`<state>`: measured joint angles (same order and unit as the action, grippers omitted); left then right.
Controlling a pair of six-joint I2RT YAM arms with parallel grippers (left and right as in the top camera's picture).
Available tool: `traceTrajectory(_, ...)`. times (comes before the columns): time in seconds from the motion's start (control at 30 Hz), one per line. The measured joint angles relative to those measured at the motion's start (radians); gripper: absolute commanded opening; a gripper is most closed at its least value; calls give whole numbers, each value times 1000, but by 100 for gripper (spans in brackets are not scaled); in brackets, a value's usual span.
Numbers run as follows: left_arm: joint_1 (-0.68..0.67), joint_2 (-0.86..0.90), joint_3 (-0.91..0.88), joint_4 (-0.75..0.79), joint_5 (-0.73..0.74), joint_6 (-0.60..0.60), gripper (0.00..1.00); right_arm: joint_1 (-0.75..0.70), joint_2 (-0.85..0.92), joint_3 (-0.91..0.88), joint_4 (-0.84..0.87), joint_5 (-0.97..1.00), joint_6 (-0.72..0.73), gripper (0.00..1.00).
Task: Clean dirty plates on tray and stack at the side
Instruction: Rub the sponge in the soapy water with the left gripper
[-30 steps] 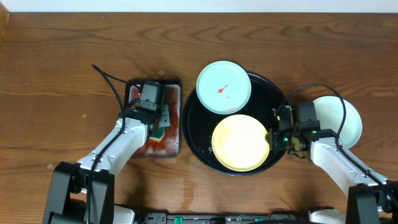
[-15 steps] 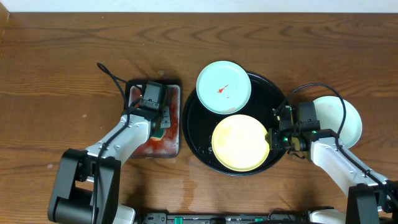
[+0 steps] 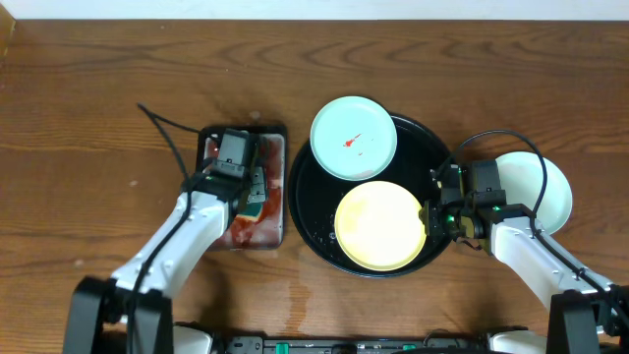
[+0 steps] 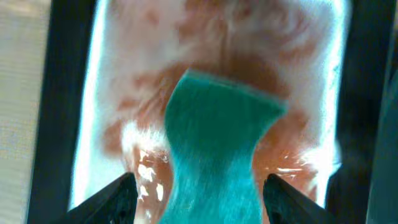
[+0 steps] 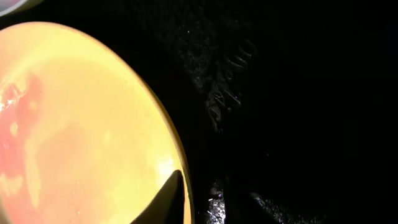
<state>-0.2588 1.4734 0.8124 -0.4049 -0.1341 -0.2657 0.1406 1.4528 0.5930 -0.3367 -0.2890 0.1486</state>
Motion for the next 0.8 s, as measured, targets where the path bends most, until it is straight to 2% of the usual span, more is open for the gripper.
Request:
traceTrajectory(0.2,0,-9,-3,-189,0,-97,66,7,0,0,-21,-44,3,25)
traceTrajectory(0.3,0,-9,-4,-233,0,-145,66,23,0,0,-23,-56,13,17)
traceTrajectory(0.5,0,-9,-4,-247,0,-201,66,37,1,-1,-26,-55,87,14)
traceTrajectory(0.8,0,-9,-4,-246,0,-209,67,41,1,-1,-64,-1,166,13)
